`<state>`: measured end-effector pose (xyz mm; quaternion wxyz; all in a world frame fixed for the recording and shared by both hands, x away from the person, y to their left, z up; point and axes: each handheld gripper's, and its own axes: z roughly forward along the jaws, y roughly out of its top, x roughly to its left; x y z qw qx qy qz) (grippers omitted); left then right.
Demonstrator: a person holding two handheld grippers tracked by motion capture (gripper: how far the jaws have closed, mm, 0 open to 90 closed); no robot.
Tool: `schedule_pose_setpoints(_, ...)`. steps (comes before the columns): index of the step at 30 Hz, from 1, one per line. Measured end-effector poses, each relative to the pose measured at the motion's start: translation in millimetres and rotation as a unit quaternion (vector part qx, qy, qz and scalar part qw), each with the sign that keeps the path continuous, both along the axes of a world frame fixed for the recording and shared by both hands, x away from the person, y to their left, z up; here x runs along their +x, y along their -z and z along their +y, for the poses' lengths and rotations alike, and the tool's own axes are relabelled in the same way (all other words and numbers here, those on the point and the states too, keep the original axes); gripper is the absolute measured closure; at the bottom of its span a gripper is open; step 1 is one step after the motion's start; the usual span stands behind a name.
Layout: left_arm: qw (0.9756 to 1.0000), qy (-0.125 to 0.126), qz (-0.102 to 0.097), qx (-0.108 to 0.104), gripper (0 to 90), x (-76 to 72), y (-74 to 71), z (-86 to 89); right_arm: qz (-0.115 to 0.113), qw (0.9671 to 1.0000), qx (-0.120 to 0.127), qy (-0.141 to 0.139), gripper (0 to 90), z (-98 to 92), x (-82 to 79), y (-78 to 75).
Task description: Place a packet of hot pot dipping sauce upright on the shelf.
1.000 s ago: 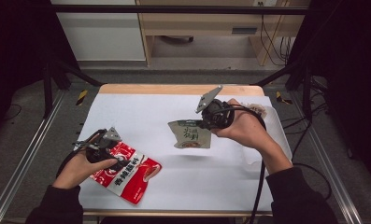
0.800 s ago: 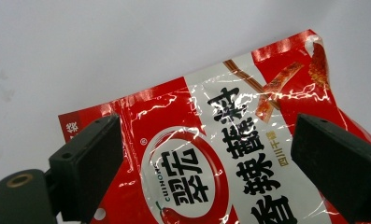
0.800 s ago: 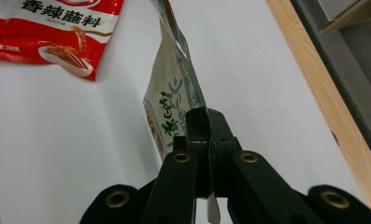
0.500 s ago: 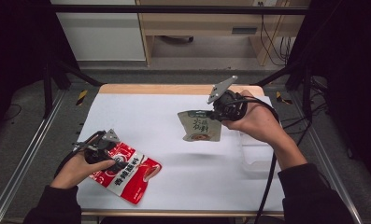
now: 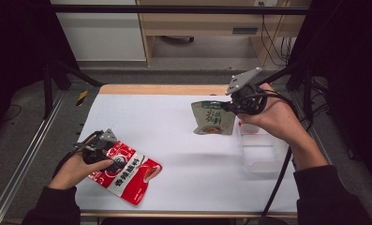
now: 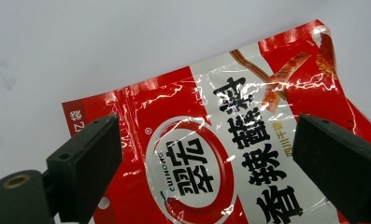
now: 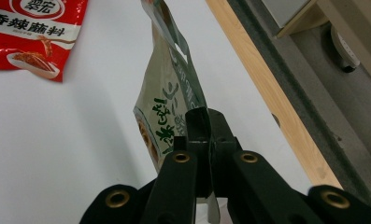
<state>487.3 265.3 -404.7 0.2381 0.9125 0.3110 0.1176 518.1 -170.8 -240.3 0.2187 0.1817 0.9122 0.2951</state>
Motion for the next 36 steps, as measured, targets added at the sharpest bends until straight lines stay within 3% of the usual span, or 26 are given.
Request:
schedule_pose_setpoints(17, 1.0000, 0.000, 0.003, -0.003, 8.4, 0.4, 0.2, 2.1, -0.024, 0.9990, 0.020, 0.031, 90.0, -40.4, -7.8, -16.6)
schedule_pose_setpoints(36, 1.0000, -0.002, 0.002, -0.004, 8.4, 0.7, 0.5, 2.9, -0.041, 0.9976, 0.021, 0.052, 90.0, -72.6, -10.8, -18.8)
